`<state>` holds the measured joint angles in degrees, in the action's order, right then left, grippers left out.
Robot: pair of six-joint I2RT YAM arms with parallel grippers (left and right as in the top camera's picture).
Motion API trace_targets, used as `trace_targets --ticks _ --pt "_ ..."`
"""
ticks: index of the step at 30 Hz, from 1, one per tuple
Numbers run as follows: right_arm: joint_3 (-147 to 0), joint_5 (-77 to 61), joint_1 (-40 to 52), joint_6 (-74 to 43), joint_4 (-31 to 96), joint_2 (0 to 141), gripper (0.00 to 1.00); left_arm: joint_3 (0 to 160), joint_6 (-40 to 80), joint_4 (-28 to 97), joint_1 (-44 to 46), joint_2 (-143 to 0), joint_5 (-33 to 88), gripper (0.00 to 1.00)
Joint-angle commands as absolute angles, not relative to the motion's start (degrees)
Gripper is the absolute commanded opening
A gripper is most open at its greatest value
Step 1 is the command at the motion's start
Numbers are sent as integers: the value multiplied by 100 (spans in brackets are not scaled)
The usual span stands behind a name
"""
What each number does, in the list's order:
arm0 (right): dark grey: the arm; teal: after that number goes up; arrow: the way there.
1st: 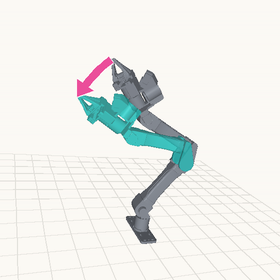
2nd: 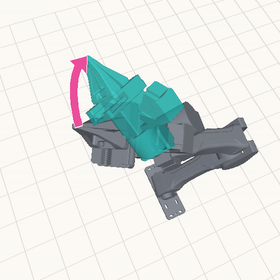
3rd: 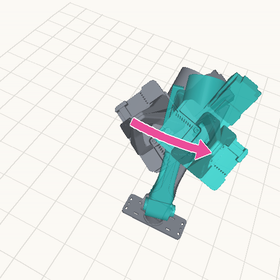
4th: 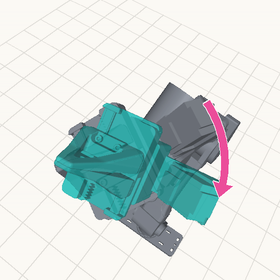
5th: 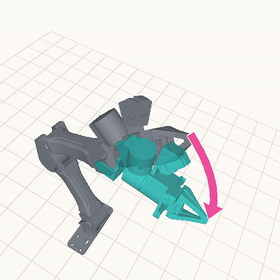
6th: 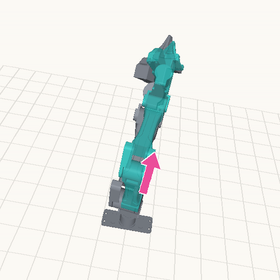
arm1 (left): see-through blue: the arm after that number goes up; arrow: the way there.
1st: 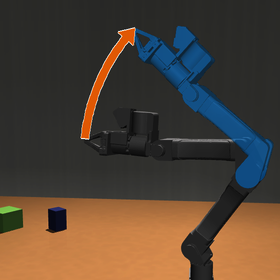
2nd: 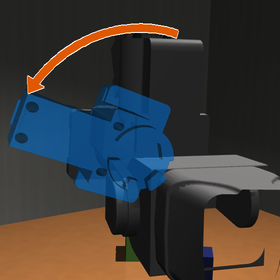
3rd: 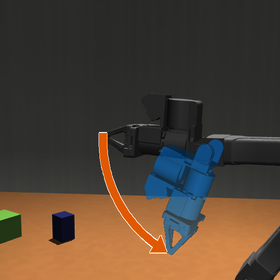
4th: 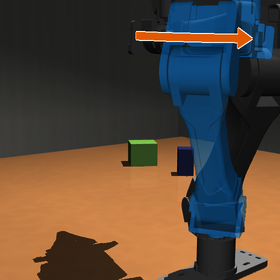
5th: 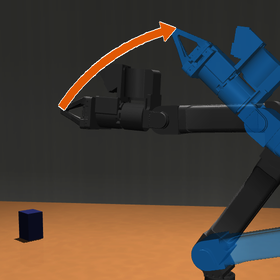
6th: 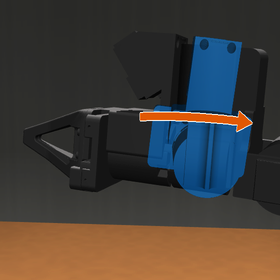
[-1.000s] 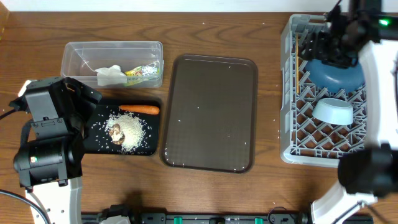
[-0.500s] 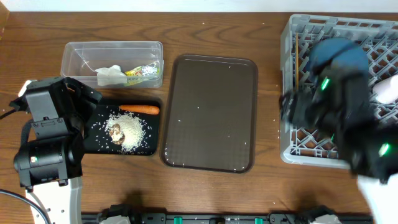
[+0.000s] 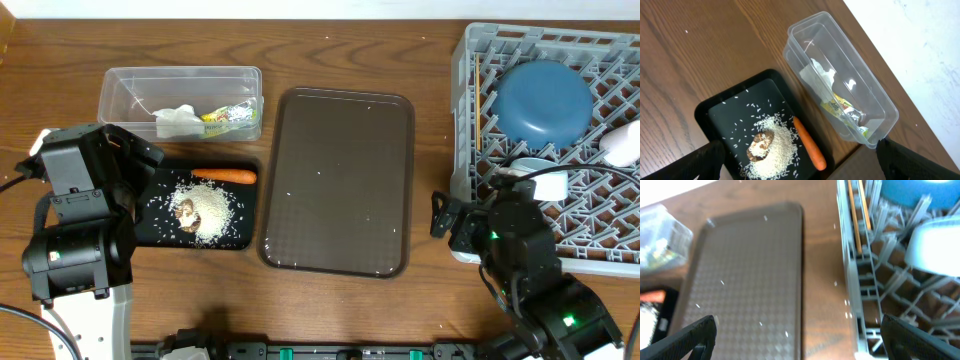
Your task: Sort waste into correct bins and load items into the dishwasher rack
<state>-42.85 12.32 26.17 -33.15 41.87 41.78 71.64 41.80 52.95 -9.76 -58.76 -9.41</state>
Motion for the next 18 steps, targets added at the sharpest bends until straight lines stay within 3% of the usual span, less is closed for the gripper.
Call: trace_targets --ticks 1,18 --pt "-4156 1133 2703 -3428 4292 4270 99 7159 4187 5312 -1011 -5883 -1011 98" --pt "-4154 1306 2703 -3420 5256 4458 99 7159 4187 5312 -1011 -5883 -1011 98"
